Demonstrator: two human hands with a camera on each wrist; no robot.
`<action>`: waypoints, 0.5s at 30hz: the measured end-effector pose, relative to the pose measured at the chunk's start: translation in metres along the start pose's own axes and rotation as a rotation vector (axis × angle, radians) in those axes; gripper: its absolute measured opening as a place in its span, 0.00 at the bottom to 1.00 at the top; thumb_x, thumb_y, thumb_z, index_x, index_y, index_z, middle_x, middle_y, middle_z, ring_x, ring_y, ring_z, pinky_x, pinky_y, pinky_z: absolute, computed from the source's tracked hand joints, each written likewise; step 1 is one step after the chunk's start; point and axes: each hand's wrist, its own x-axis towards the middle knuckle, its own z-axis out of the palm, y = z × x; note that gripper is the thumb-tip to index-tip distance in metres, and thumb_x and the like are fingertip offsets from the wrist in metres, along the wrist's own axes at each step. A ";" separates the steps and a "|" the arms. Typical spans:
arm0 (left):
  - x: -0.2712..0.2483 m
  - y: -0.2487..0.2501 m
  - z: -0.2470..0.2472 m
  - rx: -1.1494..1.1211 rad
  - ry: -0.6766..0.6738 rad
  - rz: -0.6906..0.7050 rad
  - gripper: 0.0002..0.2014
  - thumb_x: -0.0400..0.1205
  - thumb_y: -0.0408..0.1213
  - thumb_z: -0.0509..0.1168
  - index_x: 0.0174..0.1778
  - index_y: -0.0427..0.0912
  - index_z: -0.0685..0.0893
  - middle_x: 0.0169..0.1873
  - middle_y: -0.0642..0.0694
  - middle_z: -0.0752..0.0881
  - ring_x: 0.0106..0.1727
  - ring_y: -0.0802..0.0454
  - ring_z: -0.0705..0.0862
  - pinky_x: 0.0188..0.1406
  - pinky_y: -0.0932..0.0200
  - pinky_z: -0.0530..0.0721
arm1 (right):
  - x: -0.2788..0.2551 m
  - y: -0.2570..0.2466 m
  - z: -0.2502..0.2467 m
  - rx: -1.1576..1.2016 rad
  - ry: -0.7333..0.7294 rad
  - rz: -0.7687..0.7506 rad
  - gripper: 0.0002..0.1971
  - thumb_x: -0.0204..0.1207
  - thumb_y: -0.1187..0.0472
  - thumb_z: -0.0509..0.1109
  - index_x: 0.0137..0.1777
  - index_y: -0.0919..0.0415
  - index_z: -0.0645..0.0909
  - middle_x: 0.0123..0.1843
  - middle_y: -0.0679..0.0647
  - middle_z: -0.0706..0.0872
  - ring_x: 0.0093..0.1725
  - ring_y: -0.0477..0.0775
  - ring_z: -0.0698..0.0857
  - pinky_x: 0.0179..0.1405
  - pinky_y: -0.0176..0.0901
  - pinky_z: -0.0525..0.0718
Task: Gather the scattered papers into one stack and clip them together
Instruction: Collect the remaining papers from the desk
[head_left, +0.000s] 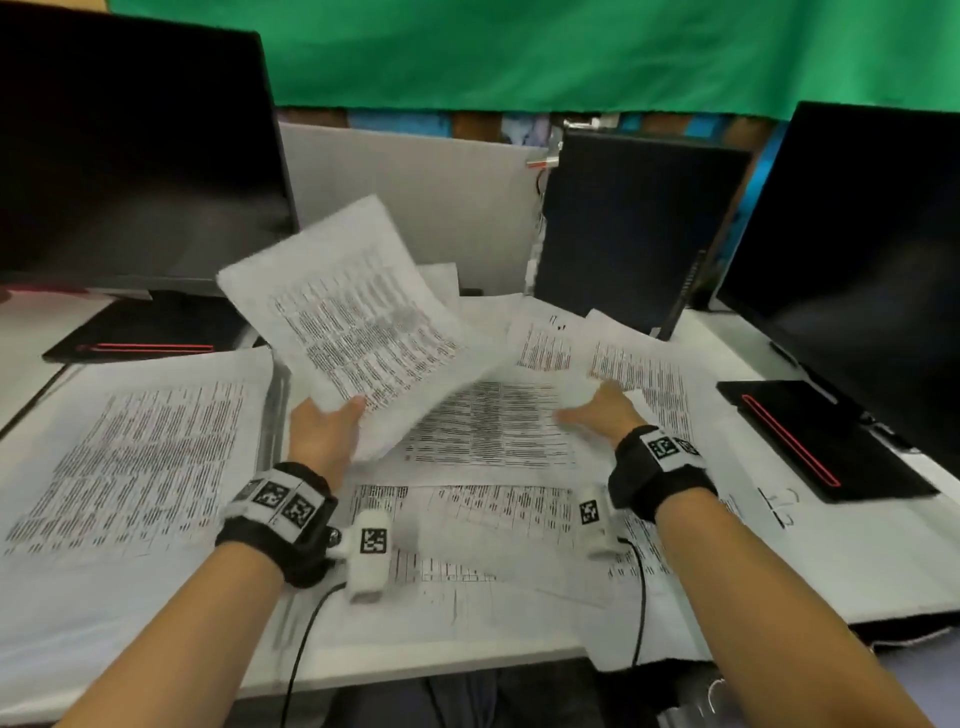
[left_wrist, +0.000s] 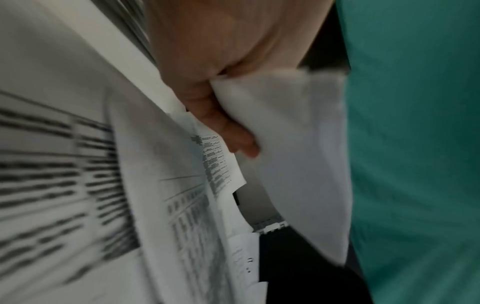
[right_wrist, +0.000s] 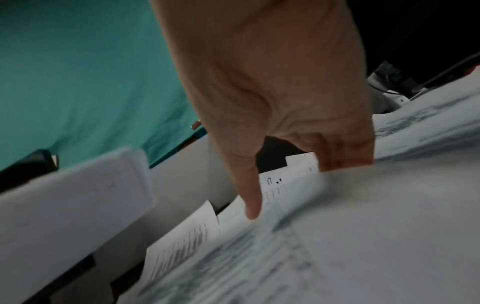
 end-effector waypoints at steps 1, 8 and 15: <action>-0.003 -0.004 0.000 0.002 0.043 -0.014 0.14 0.79 0.41 0.69 0.56 0.36 0.82 0.49 0.42 0.87 0.55 0.43 0.84 0.56 0.51 0.82 | 0.004 0.005 0.001 -0.089 -0.033 0.003 0.50 0.68 0.53 0.83 0.82 0.70 0.58 0.76 0.64 0.75 0.73 0.65 0.77 0.68 0.49 0.80; -0.012 -0.010 0.014 -0.113 -0.012 -0.060 0.14 0.81 0.36 0.69 0.59 0.34 0.82 0.55 0.33 0.87 0.54 0.36 0.86 0.55 0.46 0.84 | 0.015 -0.002 -0.016 0.015 0.291 -0.221 0.13 0.82 0.57 0.65 0.47 0.69 0.81 0.43 0.61 0.80 0.44 0.59 0.79 0.44 0.45 0.76; -0.011 -0.005 0.015 -0.101 -0.218 -0.063 0.19 0.82 0.26 0.63 0.70 0.39 0.76 0.61 0.43 0.84 0.60 0.43 0.84 0.63 0.42 0.81 | 0.005 -0.009 -0.084 0.939 0.488 -0.222 0.20 0.84 0.57 0.57 0.67 0.71 0.75 0.41 0.52 0.79 0.43 0.53 0.81 0.41 0.42 0.80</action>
